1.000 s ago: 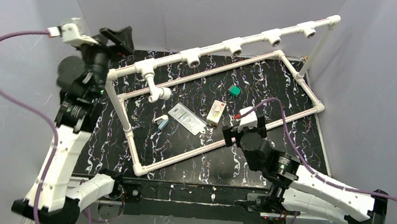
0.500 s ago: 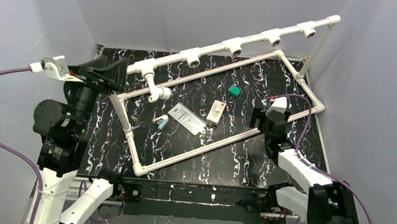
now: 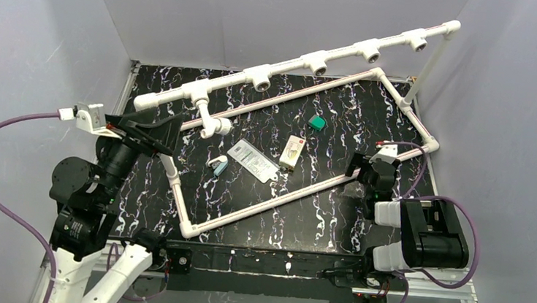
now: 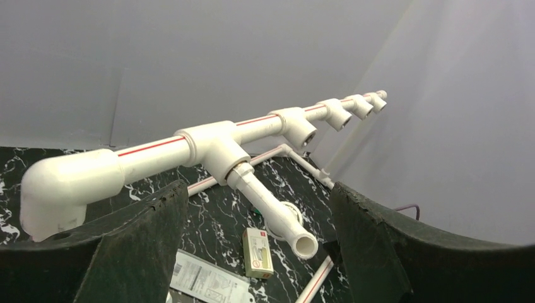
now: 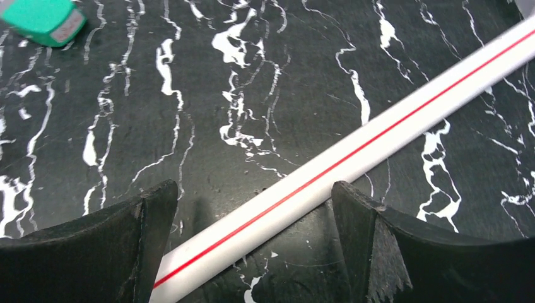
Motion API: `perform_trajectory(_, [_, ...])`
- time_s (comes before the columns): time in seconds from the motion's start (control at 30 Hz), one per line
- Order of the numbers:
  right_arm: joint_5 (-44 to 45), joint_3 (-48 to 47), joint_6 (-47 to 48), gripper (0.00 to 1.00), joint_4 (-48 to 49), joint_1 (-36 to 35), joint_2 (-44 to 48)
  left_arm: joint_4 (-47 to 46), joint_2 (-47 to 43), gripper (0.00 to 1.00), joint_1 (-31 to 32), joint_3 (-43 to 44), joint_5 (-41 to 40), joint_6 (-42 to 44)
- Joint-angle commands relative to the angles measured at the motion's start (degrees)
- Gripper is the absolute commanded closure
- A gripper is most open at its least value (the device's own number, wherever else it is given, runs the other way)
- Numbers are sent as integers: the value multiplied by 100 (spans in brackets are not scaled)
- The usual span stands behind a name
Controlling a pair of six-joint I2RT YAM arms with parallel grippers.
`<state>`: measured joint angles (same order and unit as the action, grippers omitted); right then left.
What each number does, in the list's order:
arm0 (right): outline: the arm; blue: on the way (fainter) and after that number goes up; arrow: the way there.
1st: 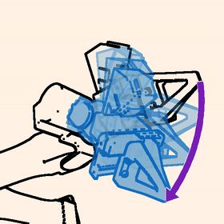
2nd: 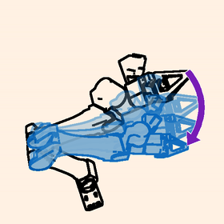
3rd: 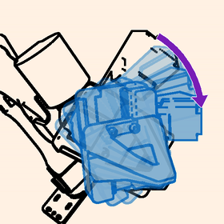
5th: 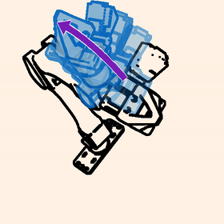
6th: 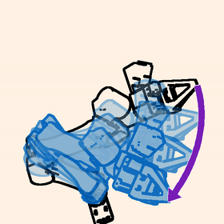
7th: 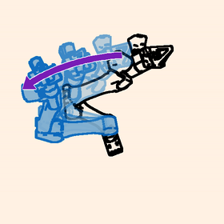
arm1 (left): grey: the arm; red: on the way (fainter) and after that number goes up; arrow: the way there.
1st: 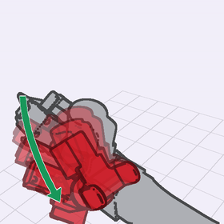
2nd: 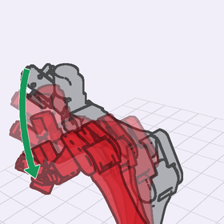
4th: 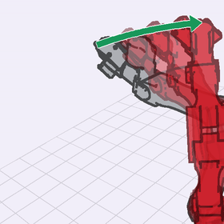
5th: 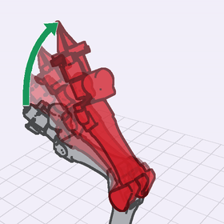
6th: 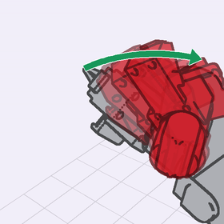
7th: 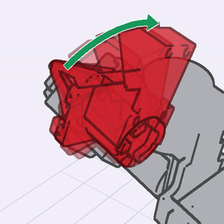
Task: Install the water faucets
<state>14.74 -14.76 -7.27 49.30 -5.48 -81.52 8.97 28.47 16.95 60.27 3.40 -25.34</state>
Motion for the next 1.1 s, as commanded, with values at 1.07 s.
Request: perform_trajectory(1.07, [-724,604,993,1,3026,-111,-924,1023,-227,20,1377,-86,-557,1090])
